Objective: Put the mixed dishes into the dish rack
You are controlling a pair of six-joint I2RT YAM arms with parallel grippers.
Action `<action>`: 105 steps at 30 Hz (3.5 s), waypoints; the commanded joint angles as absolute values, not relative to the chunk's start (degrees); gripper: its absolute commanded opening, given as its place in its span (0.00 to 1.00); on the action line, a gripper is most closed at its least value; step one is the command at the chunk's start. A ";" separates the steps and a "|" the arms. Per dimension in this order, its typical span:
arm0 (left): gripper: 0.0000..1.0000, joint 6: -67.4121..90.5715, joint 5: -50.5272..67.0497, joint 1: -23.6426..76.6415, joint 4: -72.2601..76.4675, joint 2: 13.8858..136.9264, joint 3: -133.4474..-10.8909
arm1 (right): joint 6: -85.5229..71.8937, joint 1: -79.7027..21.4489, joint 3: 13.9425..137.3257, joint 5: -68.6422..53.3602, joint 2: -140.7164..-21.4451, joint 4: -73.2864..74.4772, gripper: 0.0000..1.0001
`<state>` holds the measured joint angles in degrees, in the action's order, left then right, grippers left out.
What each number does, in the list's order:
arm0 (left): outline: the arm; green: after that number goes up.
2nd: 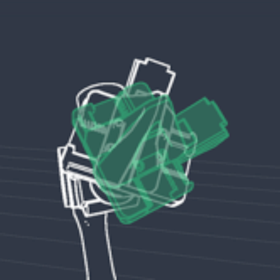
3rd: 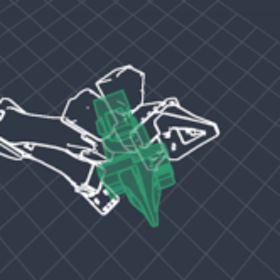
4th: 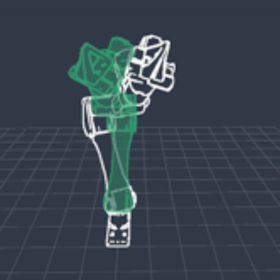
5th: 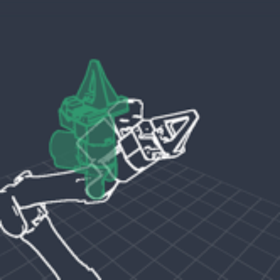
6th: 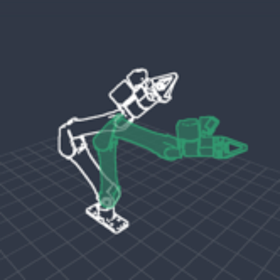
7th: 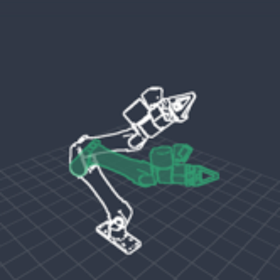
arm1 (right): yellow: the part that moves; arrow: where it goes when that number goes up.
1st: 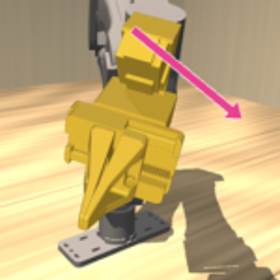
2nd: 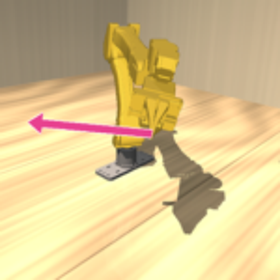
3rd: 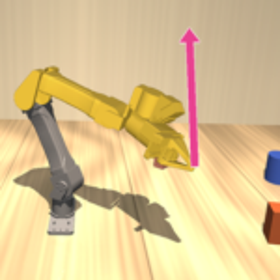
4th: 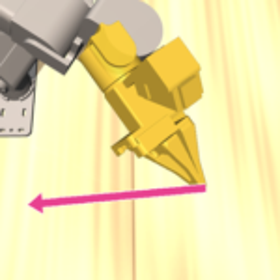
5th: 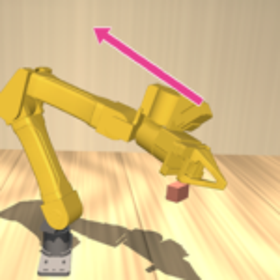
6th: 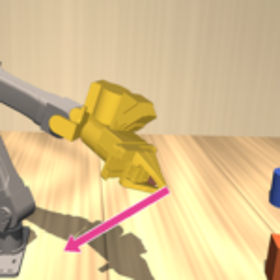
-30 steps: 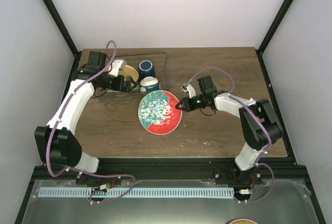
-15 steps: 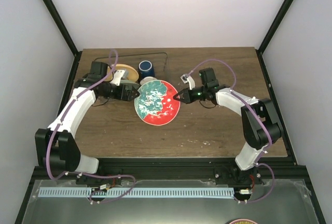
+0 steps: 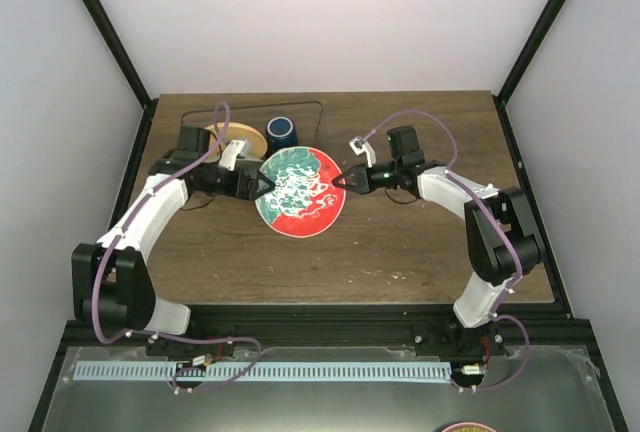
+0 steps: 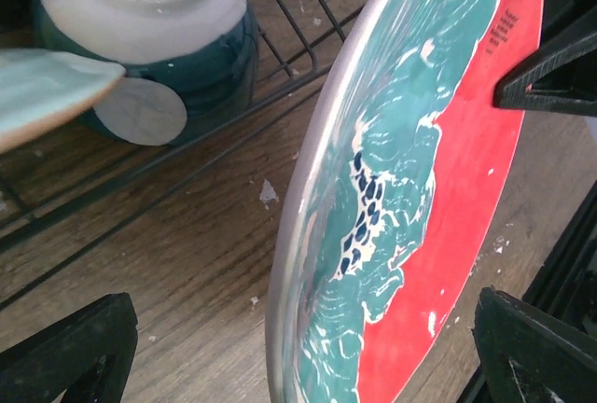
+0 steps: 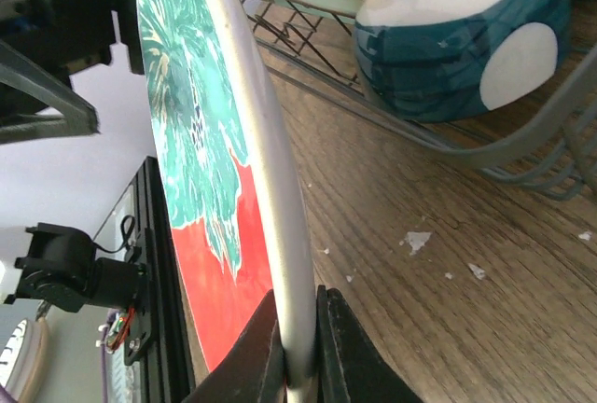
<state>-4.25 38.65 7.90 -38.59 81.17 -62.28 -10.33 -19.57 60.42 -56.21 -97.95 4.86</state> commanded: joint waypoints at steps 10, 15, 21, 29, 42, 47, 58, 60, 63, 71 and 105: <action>0.94 -0.28 44.80 9.09 -24.58 81.98 -56.63 | -14.59 -19.17 66.27 -67.05 -97.03 -3.72 0.01; 0.66 0.05 46.44 10.29 -23.36 84.53 -57.53 | -14.38 -19.17 66.23 -68.31 -97.04 -3.03 0.01; 0.25 0.75 48.76 12.32 -21.75 86.39 -58.91 | -13.37 -19.18 65.68 -69.04 -96.45 -1.77 0.01; 0.00 0.64 51.77 12.58 -22.53 84.27 -60.03 | -11.89 -19.16 66.10 -67.71 -97.40 -0.64 0.03; 0.00 1.56 54.23 12.50 -21.61 78.50 -59.86 | -6.27 -19.16 68.34 -69.67 -98.24 4.51 0.46; 0.00 -0.16 50.04 11.30 -25.73 75.88 -63.82 | -1.20 -18.90 68.29 -64.13 -97.10 11.52 0.60; 0.00 -9.48 31.83 10.81 -48.68 69.24 -79.89 | -3.55 -15.27 61.88 -54.09 -93.28 6.86 0.86; 0.00 -10.82 26.52 12.09 -51.59 67.78 -81.09 | -3.83 -14.66 62.34 -53.68 -93.99 6.29 0.87; 0.00 -14.42 13.89 17.01 -56.64 67.11 -81.85 | -3.50 -14.17 64.50 -53.24 -95.77 6.84 0.89; 0.00 -20.69 -17.83 27.05 -62.37 66.63 -82.60 | -2.81 -14.14 70.21 -51.02 -100.15 8.68 1.00; 0.00 -61.69 -56.86 42.56 -36.79 69.28 -64.33 | -6.12 -12.35 73.60 -43.99 -104.77 6.32 1.00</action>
